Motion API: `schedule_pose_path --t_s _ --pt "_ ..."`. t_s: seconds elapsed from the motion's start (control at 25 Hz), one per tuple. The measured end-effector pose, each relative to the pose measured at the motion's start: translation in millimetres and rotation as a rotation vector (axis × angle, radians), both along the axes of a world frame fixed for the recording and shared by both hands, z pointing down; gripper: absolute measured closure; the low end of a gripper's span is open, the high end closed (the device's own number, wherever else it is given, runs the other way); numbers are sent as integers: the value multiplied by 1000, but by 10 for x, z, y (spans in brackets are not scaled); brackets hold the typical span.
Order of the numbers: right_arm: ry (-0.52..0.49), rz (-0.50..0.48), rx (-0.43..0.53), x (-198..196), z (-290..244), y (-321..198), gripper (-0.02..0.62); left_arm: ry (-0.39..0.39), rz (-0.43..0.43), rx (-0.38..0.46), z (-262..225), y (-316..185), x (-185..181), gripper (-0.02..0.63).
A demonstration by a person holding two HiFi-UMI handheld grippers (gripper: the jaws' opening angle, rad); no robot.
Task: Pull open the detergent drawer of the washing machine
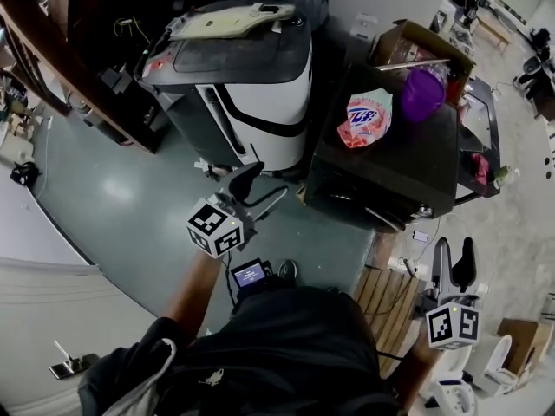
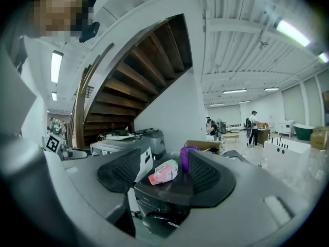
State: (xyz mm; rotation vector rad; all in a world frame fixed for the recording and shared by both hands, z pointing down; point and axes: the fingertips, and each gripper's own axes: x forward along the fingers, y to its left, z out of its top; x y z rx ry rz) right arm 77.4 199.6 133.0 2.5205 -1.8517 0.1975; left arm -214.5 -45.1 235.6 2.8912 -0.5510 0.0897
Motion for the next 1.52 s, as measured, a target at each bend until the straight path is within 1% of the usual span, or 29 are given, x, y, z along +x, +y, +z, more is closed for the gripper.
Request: schedule_pose_path --t_s 0.28,0.48,0.8,0.96,1.12,1.36,1.52 --pt "6 36 -17 32 41 -56 305 7 31 -21 81 -143 89 245" --pt "5 35 -7 224 36 -104 305 -2 25 -12 85 -169 201 245" --pt "-11 -35 26 699 53 -206 305 -21 -48 2 36 -54 447 245" --pt "-16 -70 29 1023 56 -218 305 -22 -94 -2 11 46 650 245" --pt "-37 -100 36 1325 98 -276 305 -45 -125 5 -2 137 848 245" --pt "-61 -173 37 1778 253 -387 305 -68 -207 3 60 248 1108 245" --pt "-62 -220 31 2068 283 -446 305 -83 -263 -18 183 342 1255 245"
